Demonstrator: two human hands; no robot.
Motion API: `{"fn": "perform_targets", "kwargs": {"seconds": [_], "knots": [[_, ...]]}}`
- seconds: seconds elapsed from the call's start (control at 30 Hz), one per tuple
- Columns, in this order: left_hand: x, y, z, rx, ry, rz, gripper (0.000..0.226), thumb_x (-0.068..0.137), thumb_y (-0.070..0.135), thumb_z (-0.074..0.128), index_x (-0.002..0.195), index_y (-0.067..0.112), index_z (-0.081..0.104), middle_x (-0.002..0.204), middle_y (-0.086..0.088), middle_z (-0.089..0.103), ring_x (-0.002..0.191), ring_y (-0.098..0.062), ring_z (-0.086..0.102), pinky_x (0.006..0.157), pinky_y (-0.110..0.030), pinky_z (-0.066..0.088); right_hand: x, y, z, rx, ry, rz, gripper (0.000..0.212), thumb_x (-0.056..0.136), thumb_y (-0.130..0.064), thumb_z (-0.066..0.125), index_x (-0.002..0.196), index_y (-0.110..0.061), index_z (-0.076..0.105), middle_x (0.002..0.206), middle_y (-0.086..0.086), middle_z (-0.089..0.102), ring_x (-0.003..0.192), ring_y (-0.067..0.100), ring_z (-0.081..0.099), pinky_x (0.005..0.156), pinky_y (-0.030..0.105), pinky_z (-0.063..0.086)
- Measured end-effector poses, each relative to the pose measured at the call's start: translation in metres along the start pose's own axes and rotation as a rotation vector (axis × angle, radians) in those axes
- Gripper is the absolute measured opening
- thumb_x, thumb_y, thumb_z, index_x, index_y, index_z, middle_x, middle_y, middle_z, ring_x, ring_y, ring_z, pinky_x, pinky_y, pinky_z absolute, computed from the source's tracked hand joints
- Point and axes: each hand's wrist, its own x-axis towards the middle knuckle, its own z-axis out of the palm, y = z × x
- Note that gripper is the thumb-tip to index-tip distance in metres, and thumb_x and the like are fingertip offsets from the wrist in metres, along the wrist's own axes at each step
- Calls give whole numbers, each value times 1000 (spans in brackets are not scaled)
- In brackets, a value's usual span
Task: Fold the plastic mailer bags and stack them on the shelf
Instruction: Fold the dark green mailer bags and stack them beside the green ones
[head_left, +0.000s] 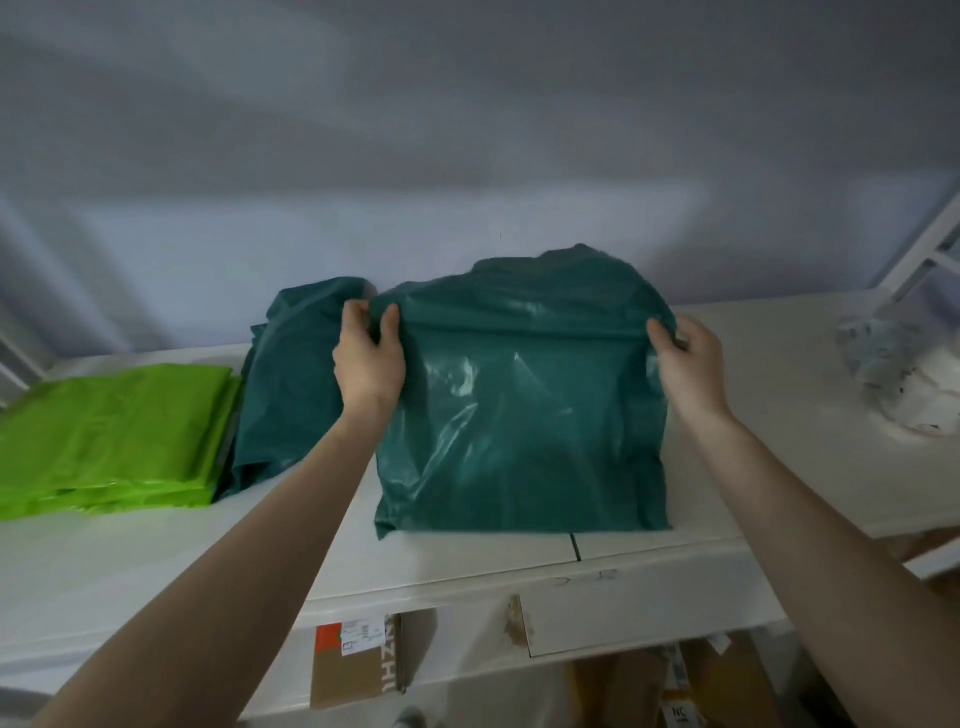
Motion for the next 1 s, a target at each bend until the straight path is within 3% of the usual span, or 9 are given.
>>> {"fn": "perform_targets", "kwargs": {"seconds": [0.1,0.3,0.43,0.53,0.6,0.67,0.77,0.9,1.0], "knots": [[-2,20,-9,-40,66,119,25,98,36,43,107,13,44,79,9,51,74,-12,51,74,-30,40,-1,-19,-4,72,59,-126,34,92,-26,51,90,8,54,89,29,60,78,38,57,71,42,48],[-6,40,-27,-222,95,321,10,98,25,44,99,18,37,79,6,53,66,-5,49,62,-18,41,-17,-57,-12,234,103,-298,15,96,-13,45,100,-12,59,86,-2,61,78,11,56,76,28,46],[-7,46,-37,-296,15,405,23,97,11,44,115,23,38,118,-2,59,108,-16,58,87,-29,47,-22,-68,-16,289,75,-340,38,96,-1,42,134,-6,48,128,0,56,116,9,55,103,22,42],[-8,51,-42,-244,3,529,51,96,3,40,141,27,31,144,7,41,131,-2,40,105,-17,37,-24,-71,-18,326,64,-419,58,94,8,38,146,-16,27,146,-12,31,137,7,33,114,20,25],[-6,45,-40,-122,13,582,53,96,0,38,141,28,36,145,12,34,127,12,33,102,-3,28,-23,-65,-15,303,34,-427,65,93,11,36,148,-22,23,145,-19,25,139,2,25,113,15,21],[-4,27,-35,-38,-35,505,48,98,3,36,139,26,43,148,9,30,120,13,35,93,3,28,-24,-51,-11,209,-25,-348,62,92,11,35,145,-23,32,144,-18,31,135,-3,28,106,6,24],[0,-11,-24,140,-132,257,43,100,14,39,142,21,41,153,12,20,132,-4,33,99,-9,24,-23,-15,5,8,-141,-144,48,95,4,36,138,-15,46,143,-1,44,133,11,38,100,8,26],[0,-48,-12,211,-286,25,55,98,27,44,147,9,26,157,1,2,144,-18,15,110,-20,15,-26,23,23,-106,-245,67,45,99,-10,42,143,-9,36,149,7,36,135,21,35,103,20,26],[-7,-63,-6,370,-291,84,53,97,28,46,145,12,30,158,-3,3,144,-26,11,117,-35,16,-30,36,35,-88,-344,138,54,96,-9,45,147,-12,27,148,4,32,133,20,37,105,22,29]]}}
